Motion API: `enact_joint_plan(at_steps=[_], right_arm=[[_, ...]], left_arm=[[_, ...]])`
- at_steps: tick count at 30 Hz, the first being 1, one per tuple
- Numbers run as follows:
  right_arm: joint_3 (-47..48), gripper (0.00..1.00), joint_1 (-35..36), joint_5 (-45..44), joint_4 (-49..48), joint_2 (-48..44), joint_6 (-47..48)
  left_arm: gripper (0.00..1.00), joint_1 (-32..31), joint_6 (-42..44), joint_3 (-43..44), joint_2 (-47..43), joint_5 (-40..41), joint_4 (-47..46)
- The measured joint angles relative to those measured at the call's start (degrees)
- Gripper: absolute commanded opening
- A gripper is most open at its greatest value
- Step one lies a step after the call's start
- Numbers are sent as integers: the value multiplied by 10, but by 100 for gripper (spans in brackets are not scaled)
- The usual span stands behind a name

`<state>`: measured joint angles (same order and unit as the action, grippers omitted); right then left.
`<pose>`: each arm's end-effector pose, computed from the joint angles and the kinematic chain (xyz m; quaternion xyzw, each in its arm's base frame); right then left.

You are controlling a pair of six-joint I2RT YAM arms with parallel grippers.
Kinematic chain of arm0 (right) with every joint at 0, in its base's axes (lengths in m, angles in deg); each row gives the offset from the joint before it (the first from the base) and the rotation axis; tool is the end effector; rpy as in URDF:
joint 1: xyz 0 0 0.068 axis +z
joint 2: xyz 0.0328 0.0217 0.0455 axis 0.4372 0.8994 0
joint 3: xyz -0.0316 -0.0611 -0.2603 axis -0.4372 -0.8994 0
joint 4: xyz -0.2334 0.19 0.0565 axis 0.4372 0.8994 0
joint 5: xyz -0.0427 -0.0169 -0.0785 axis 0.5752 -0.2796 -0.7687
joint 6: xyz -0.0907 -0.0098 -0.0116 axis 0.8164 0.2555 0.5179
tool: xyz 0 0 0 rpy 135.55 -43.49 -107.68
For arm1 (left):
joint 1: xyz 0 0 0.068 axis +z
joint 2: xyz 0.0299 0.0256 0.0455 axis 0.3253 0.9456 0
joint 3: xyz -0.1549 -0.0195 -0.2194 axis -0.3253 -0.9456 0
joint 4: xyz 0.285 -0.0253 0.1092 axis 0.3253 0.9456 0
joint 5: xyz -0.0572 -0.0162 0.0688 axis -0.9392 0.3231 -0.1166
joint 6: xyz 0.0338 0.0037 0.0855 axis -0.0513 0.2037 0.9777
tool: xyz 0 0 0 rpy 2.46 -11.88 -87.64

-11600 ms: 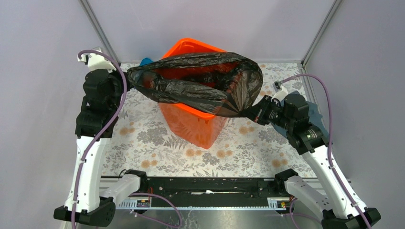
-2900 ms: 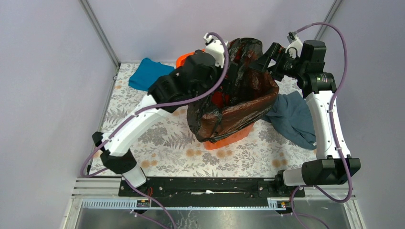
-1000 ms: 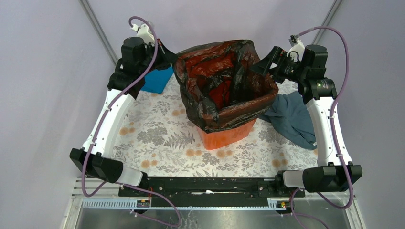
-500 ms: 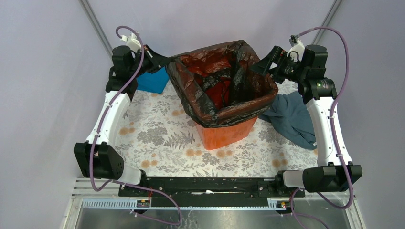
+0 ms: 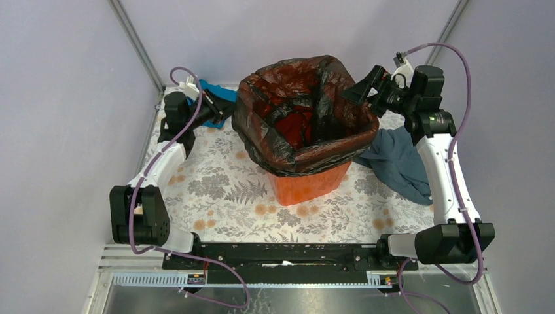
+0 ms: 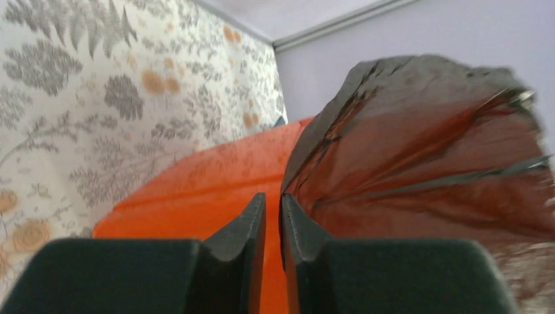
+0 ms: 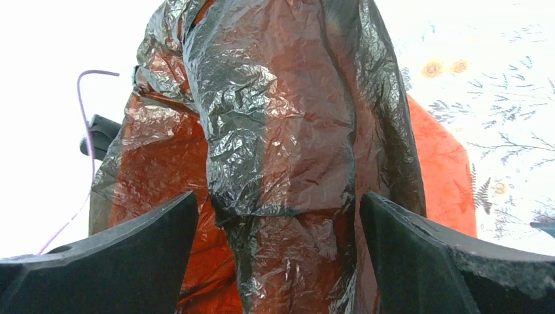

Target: Put the trash bags into the trash bin

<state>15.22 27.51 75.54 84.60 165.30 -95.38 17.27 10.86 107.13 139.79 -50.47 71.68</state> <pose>0.3692 0.0629 0.4274 0.0027 0.7740 0.4267 0.4677 0.4120 -0.0659 0.2953 -0.1264 0.7312 -0.5290 0.4117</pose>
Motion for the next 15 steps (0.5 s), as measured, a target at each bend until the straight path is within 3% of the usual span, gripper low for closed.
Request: enact_joint_plan(at_steps=[1,4,7,10,15], right_arm=[[-6,100,0,5,-9,-1,-6],[-20,100,0,10,-24,-8,-19],[-33,100,0,13,-31,-20,-25],[-45,100,0,17,-33,-35,-30],[-56,100,0,21,-37,-55,-32]], left_arm=[[27,-2,-2,-11,0,-6,0],[58,-6,9,-30,-7,-17,24],[86,-6,43,-35,-58,0,106],[95,-2,102,-28,-164,53,215],[99,3,173,37,-315,144,337]])
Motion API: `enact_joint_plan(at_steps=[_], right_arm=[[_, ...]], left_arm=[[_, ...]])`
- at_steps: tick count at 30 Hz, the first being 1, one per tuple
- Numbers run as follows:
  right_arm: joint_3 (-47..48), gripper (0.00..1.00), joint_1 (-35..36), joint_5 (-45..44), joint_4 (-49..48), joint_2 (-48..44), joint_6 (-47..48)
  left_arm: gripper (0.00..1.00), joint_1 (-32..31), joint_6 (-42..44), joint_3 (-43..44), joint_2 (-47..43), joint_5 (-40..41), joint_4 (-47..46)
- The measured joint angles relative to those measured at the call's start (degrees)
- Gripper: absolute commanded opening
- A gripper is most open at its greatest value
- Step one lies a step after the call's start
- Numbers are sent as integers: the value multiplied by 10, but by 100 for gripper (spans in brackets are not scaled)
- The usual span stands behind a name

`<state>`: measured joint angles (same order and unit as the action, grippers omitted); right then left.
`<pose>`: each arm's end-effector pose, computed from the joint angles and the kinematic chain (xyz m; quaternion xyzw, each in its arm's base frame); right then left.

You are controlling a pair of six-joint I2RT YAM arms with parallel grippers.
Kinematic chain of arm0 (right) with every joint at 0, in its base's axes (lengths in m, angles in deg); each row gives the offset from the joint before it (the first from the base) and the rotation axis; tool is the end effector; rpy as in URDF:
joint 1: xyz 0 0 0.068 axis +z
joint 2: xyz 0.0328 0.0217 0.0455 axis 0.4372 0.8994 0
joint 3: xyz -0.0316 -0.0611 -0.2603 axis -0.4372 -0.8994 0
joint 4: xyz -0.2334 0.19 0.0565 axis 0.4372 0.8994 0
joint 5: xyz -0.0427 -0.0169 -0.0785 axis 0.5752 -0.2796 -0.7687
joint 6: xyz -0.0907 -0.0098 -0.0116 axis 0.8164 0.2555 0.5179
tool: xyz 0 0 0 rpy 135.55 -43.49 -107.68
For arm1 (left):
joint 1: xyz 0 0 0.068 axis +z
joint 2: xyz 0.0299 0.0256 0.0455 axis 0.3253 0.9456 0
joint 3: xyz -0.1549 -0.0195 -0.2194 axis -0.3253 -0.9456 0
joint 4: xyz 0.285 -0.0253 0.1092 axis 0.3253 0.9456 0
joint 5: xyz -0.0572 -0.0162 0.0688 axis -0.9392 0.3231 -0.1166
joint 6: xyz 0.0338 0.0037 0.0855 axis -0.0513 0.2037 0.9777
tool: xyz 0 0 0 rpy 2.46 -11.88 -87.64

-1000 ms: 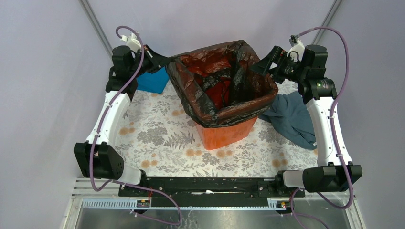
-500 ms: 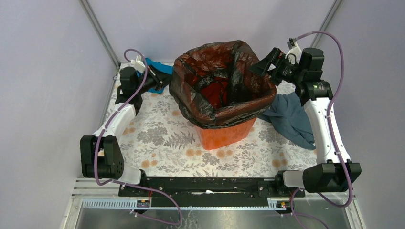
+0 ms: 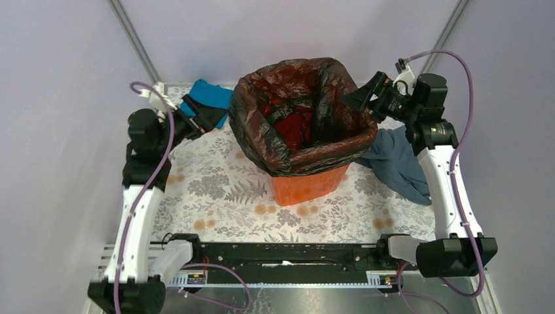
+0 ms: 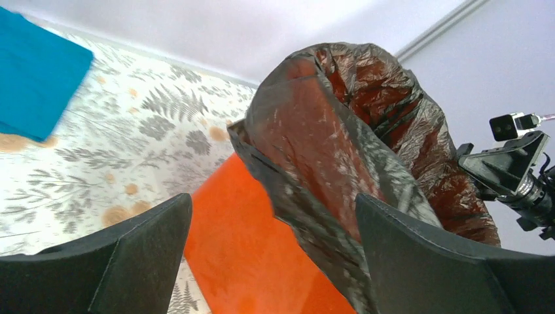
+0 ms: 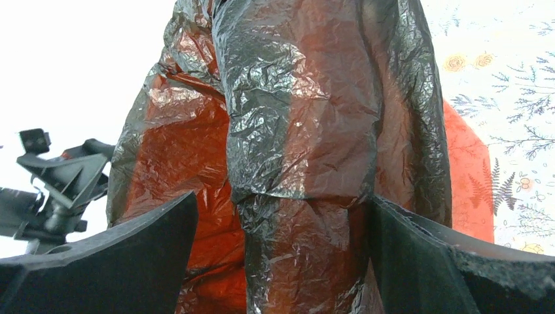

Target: Put the trash bags into the trash bin

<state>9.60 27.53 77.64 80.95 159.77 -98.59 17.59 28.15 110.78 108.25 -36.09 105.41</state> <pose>0.3452 0.0647 0.4283 -0.0009 0.7573 0.4522 0.4712 0.2746 -0.0429 0.4206 -0.0959 0.7343 -0.3848 0.5510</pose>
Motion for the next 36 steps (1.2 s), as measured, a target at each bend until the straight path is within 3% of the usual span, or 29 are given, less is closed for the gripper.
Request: enact_joint_plan(at_steps=[6,9,18,19,23,26,30,36], right_arm=[[-2,100,0,3,-2,-1,0],[-3,100,0,6,-2,-1,0],[-16,100,0,14,-5,-13,0],[-18,100,0,14,-6,-16,0],[-31,97,0,15,-12,-26,-5],[-55,96,9,14,-33,-42,-21],[-102,97,65,-21,-80,-72,-46],[-203,100,155,-99,-180,-116,-111]], left_arm=[[99,0,52,59,-62,73,122],[96,1,43,64,-53,21,128],[98,-35,-24,-38,-22,-120,61],[96,-47,-28,-46,-21,-122,52],[65,-116,-29,-62,-14,-109,27],[48,-153,-24,-76,0,-86,11],[38,-153,-6,-103,27,-33,16],[35,-140,54,-108,71,97,54]])
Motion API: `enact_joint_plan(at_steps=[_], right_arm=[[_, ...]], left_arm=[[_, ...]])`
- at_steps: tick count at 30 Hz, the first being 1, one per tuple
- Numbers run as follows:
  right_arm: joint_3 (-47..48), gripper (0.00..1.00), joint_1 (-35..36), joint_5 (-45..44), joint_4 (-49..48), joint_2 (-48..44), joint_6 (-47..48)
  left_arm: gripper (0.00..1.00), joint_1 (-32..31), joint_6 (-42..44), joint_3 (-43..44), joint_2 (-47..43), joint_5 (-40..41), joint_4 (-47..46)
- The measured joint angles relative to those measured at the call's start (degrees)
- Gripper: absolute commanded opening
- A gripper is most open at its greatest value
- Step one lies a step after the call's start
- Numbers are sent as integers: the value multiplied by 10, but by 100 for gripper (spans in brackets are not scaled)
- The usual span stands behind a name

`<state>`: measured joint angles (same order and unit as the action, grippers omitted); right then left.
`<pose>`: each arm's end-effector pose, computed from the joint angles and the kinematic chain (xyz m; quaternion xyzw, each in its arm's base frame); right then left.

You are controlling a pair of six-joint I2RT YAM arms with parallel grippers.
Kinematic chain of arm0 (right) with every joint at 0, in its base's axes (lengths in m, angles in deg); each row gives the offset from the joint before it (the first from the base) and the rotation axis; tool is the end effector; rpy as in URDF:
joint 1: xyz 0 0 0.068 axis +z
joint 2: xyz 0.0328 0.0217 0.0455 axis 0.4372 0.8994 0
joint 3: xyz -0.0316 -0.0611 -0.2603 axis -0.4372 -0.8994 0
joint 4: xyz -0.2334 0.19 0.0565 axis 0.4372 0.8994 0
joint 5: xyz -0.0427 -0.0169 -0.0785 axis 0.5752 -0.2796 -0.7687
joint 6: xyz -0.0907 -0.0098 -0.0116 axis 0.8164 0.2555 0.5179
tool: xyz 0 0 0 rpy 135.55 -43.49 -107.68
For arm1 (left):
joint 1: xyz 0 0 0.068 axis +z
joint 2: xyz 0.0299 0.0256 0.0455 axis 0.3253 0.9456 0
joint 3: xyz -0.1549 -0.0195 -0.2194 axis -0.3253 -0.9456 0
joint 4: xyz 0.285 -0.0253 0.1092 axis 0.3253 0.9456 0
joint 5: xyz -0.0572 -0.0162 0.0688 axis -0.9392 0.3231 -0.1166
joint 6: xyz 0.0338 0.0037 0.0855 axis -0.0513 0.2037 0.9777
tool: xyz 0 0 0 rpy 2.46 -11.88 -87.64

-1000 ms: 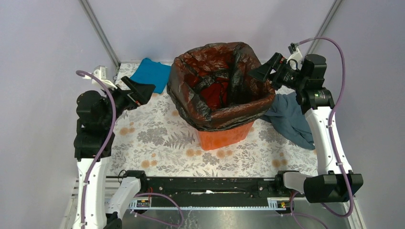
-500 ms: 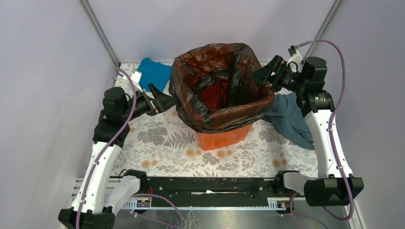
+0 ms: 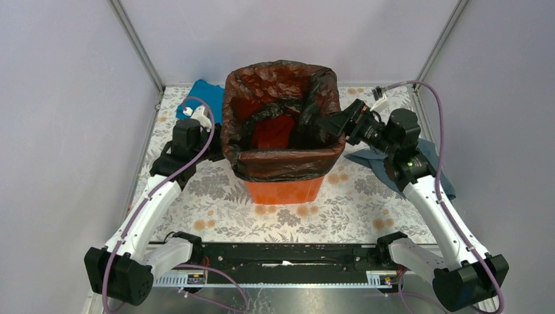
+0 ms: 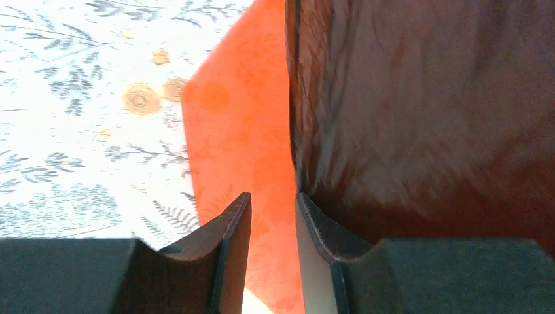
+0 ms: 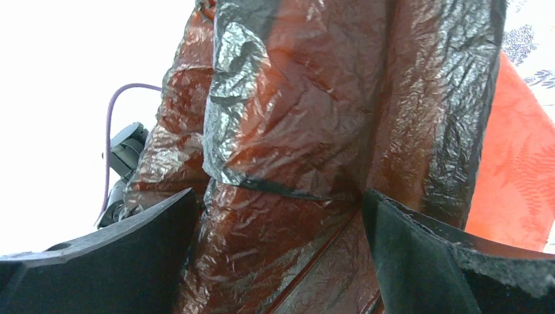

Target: Put the trash bags into the trash bin

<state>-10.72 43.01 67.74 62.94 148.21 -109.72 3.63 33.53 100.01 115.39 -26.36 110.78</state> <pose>0.2951 0.1363 0.3829 -0.0034 0.7181 0.5225 0.4598 0.2948 -0.1050 0.2903 -0.0704 0.8551 -0.3201 0.4018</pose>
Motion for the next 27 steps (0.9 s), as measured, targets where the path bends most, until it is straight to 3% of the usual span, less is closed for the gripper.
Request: enact_joint_plan(at_steps=[3,6,11,17,21,27], right_arm=[[-11,100,12,-24,-24,-3,-18],[25,100,25,-36,37,5,22],[109,100,36,-59,153,6,99],[218,100,-40,-56,195,21,135],[199,100,-84,-37,172,21,119],[86,100,-64,15,109,14,66]], left_arm=[[38,8,24,14,17,24,19],[38,34,39,26,22,19,26],[55,63,54,35,18,8,30],[62,66,37,34,13,-44,18],[65,69,-3,34,35,-106,-30],[66,56,-42,60,116,-163,-86]])
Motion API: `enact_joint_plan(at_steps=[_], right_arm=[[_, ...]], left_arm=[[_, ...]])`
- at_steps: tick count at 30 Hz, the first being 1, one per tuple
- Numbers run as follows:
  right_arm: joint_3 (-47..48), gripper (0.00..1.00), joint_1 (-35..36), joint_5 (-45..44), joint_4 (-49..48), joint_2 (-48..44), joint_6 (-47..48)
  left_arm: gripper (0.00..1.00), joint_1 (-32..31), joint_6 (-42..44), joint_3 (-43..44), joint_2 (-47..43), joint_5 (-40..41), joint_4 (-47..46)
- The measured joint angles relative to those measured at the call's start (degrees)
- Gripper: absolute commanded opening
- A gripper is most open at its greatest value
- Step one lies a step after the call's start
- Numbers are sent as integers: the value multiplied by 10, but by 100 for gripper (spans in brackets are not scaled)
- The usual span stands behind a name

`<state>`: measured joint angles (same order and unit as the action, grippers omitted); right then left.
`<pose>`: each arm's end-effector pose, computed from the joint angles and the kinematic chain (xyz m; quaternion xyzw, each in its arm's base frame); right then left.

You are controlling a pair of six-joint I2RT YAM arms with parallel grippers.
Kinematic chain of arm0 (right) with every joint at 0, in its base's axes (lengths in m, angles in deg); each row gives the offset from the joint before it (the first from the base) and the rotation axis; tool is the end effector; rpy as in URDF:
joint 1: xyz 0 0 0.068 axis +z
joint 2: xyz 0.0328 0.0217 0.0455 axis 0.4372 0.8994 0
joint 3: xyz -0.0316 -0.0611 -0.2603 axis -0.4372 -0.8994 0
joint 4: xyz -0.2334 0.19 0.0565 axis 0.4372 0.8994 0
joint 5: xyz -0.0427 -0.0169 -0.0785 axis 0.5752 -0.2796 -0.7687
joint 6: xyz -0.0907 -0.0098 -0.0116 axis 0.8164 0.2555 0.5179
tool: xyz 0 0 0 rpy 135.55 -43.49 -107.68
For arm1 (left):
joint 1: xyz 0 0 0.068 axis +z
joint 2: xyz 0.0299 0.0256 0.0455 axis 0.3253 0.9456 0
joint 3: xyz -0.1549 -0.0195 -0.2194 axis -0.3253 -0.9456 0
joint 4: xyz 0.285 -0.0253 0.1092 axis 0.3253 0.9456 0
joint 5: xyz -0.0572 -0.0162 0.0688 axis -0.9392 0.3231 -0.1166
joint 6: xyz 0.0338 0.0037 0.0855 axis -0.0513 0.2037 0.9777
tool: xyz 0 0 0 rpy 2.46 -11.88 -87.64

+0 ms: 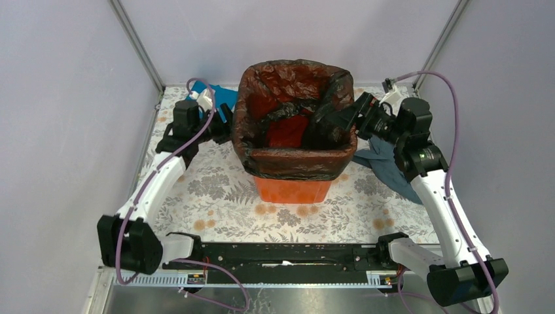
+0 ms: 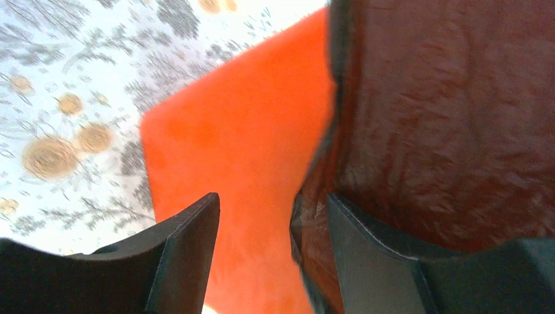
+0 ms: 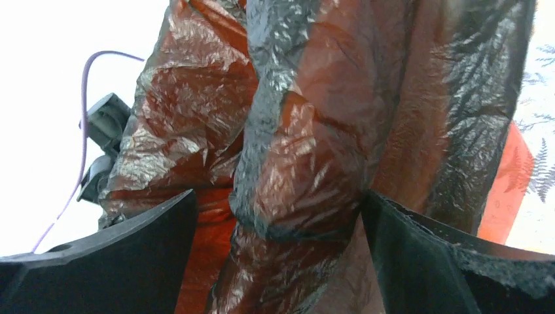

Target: Put the trash bags into the trash bin

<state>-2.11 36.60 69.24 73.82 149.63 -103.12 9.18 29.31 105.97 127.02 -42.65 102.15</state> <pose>0.3031 0.1033 0.4134 -0.0017 0.7363 0.4700 0.4867 0.3433 -0.1045 0.2955 -0.0596 0.8274 -0.4239 0.3635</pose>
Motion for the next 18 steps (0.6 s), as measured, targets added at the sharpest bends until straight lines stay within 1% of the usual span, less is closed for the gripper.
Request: enact_joint_plan(at_steps=[3,6,8,10,12,13,15,18], right_arm=[[-21,100,43,-42,-14,-9,-7],[-36,100,91,-63,-34,-26,-24],[-42,100,117,-62,-28,-37,-29],[-36,100,132,-64,-9,-43,-18],[-9,100,143,-76,30,-44,6],[10,100,144,-85,49,-44,19],[44,100,144,-108,89,-46,39],[106,100,143,-152,137,-43,68]], left_arm=[[67,-5,2,35,54,19,-12],[74,5,9,72,109,62,-24],[80,26,9,78,127,59,-36],[87,50,12,78,129,43,-26],[93,75,23,78,123,30,-8],[95,83,29,78,117,27,3],[97,100,41,74,94,27,27],[99,112,53,59,35,29,51]])
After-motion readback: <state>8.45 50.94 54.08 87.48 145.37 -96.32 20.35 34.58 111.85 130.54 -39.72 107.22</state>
